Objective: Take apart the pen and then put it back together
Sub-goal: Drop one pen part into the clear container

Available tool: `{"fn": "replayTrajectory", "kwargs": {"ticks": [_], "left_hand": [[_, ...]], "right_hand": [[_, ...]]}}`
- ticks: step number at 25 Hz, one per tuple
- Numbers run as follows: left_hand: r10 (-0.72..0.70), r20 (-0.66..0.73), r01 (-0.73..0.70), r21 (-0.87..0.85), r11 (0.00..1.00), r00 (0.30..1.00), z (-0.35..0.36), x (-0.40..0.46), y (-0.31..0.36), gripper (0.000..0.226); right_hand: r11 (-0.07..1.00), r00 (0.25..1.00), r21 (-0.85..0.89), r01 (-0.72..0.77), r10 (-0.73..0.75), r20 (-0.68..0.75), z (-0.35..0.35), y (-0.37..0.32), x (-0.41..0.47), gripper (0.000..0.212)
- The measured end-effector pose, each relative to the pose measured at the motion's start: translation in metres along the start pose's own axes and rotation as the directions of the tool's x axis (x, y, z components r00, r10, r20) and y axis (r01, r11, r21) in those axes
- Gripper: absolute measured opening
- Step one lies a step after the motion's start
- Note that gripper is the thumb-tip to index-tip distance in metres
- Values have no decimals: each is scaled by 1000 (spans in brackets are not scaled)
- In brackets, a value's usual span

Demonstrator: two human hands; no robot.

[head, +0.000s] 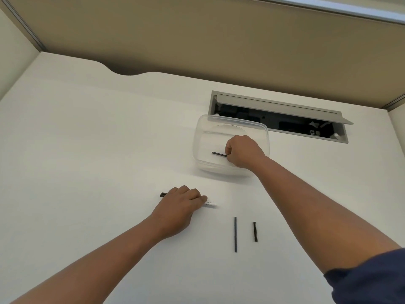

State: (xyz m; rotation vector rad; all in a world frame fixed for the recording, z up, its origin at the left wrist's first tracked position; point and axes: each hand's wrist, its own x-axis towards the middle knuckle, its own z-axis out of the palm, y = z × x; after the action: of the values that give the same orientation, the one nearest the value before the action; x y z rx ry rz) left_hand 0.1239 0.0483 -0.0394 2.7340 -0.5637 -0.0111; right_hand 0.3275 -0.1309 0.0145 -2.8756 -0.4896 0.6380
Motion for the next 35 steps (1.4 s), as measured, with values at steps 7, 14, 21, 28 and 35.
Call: {"fn": "replayTrajectory", "kwargs": {"ticks": [7,14,21,28,35], "left_hand": [[-9,4,9,10,1000,1000,-2,1,0,52],[-23,14,23,29,999,1000,-15,-4,8,50],[-41,8,41,8,999,999,-28,-23,28,42],[-58,28,59,-60,996,998,-29,-48,49,36],[-82,52,87,-99,991,995,-28,-68,66,35]], "right_hand": [[992,997,123,3,7,-81,-12,0,-7,13],[966,936,240,100,-10,-351,-20,-13,-79,13],[944,966,327,47,41,-256,14,-4,-161,11],[928,980,343,-147,185,-78,72,9,-208,10],[940,978,287,-182,205,-50,96,2,-220,10]]}}
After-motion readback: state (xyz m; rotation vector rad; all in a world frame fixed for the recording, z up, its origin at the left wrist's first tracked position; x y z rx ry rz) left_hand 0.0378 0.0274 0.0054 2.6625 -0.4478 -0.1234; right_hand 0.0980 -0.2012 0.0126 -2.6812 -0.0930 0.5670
